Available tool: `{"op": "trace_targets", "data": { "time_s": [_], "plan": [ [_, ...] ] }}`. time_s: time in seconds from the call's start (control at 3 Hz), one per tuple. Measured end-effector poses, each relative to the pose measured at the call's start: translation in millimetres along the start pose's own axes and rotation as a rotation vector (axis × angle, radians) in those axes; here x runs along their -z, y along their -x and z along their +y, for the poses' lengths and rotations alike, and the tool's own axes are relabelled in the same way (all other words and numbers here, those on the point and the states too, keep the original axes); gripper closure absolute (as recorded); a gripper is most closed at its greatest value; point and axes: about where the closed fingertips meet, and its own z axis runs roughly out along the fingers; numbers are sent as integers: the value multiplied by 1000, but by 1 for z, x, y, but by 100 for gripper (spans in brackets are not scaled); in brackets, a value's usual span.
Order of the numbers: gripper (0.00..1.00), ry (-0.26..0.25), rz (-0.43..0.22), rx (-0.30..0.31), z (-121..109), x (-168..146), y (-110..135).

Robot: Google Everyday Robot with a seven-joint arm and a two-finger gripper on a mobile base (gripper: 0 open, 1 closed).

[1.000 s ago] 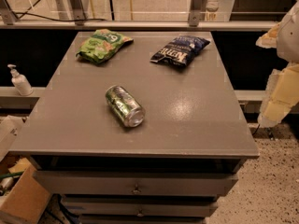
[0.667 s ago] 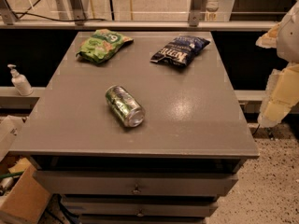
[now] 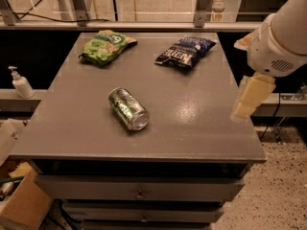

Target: Move blue chip bag near green rice chip bag

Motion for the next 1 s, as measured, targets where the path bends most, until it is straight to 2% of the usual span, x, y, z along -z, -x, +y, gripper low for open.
{"op": "trace_targets", "data": {
  "time_s": [0.33, 0.67, 1.0],
  "plan": [
    [0, -53, -81, 11, -38, -45, 24],
    [0, -81, -150, -11, -81, -81, 46],
    [0, -77, -221, -75, -117, -108, 62]
  ]
}}
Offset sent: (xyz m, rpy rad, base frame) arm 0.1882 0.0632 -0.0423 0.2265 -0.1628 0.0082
